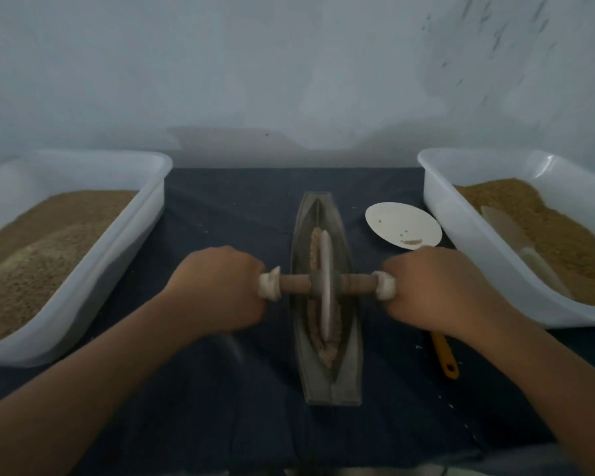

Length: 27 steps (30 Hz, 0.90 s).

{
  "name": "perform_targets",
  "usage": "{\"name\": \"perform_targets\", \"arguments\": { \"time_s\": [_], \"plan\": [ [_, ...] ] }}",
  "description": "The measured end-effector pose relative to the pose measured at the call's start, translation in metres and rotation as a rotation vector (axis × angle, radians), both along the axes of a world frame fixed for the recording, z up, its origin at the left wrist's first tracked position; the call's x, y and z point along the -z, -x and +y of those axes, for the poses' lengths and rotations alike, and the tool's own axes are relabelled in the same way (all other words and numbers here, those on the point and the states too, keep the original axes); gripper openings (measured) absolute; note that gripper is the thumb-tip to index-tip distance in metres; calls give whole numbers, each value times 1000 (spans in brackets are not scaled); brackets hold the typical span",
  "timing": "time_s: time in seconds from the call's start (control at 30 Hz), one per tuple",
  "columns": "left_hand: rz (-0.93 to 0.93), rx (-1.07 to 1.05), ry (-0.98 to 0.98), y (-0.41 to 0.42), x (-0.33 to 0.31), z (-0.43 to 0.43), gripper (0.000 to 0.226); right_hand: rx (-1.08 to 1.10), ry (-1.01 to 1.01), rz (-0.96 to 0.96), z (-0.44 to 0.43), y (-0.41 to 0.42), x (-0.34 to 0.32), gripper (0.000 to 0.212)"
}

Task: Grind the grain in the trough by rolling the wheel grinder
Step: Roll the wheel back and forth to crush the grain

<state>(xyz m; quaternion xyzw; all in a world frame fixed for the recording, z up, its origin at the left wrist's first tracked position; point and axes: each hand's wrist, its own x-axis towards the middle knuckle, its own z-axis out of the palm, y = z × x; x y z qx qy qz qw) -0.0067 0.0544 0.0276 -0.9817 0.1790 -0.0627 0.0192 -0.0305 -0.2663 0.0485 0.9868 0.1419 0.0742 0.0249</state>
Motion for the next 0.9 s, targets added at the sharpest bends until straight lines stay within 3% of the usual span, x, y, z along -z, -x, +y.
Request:
{"name": "perform_targets", "arguments": {
  "time_s": [0.2, 0.33, 0.53, 0.77, 0.9],
  "plan": [
    [-44, -190, 49, -83, -14, -25, 31, 94, 25, -208, 19, -89, -3, 36],
    [28, -153, 16, -73, -18, -25, 23, 102, 1, -77, 16, -90, -5, 31],
    [-12, -6, 25, 9, -1, 6, 31, -126, -72, -2, -19, -2, 5, 25],
    [-18, -230, 92, -75, -6, -23, 35, 79, 111, -213, 15, -90, -5, 35],
    [21, -225, 132, -81, 0, -21, 32, 40, 74, -141, 14, -98, -15, 38]
  ]
}}
